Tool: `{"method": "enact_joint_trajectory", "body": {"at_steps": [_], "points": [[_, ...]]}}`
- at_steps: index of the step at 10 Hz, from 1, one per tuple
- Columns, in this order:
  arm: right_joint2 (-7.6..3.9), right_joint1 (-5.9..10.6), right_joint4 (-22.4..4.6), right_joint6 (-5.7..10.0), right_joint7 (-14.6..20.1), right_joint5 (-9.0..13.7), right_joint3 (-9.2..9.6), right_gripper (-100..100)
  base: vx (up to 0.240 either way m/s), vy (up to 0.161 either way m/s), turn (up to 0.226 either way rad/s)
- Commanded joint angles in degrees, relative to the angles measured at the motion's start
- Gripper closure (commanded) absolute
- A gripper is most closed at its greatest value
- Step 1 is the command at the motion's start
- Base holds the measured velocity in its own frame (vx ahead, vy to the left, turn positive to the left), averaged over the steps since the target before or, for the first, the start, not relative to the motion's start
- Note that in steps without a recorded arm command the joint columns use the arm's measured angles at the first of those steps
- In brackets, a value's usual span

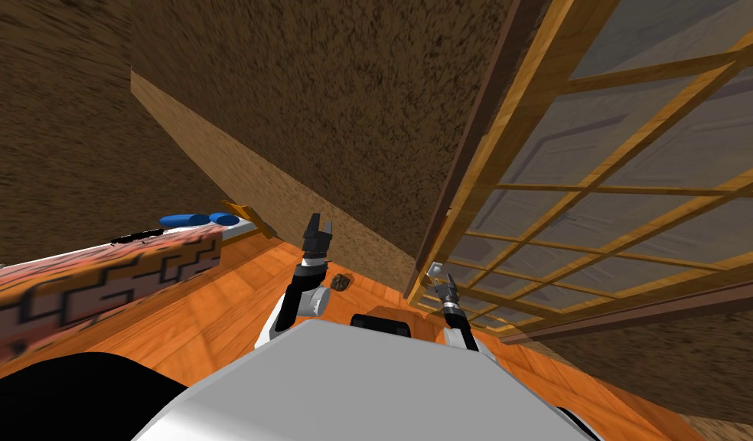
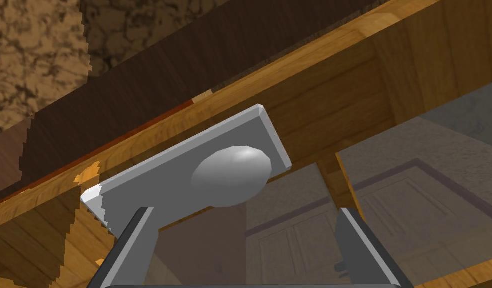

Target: Pull the door open

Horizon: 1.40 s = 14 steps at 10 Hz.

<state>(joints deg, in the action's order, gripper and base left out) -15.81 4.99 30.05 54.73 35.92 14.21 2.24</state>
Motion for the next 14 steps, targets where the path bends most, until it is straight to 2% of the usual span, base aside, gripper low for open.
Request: {"method": "enact_joint_trajectory", "body": {"at_steps": [1,14], "points": [[0.28,0.02,0.5,-0.39,2.9,0.9,0.39,-100,-0.063,-0.014,0.023],[1.60,0.83,1.5,-1.78,21.3,5.7,2.49,-100,-0.036,-0.012,0.017]]}}
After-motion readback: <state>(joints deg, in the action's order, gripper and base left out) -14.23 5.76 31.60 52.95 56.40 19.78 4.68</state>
